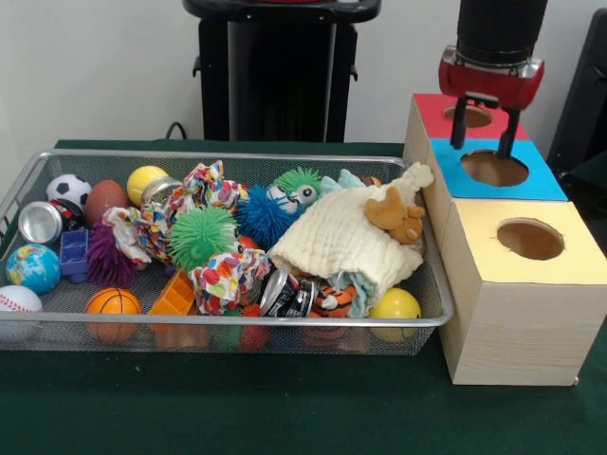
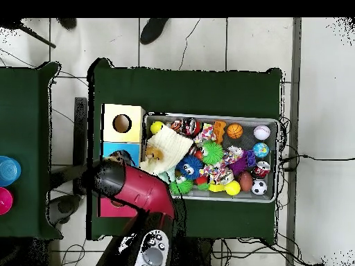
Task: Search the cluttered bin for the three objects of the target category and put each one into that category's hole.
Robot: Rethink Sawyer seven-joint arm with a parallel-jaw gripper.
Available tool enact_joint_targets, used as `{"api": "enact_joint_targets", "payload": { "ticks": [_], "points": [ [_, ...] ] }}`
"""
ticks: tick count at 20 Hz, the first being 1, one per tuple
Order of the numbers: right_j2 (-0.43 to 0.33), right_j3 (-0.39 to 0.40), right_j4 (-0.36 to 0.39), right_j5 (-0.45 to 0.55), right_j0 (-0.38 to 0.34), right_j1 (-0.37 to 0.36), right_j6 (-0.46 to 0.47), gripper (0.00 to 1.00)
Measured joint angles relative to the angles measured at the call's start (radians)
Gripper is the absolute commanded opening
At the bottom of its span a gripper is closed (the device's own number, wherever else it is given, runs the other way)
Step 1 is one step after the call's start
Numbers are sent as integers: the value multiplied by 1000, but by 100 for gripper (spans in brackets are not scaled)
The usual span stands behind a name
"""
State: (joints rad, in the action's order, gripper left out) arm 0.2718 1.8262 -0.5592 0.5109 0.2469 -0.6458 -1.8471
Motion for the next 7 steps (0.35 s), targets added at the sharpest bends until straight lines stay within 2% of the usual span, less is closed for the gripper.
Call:
{"api": "enact_joint_targets", "payload": {
  "ticks": [2,7],
  "points": [
    [44,-17,48,58,14,-8,0,100],
    [97,-28,95,126,-1,-36,0,100]
  ]
}}
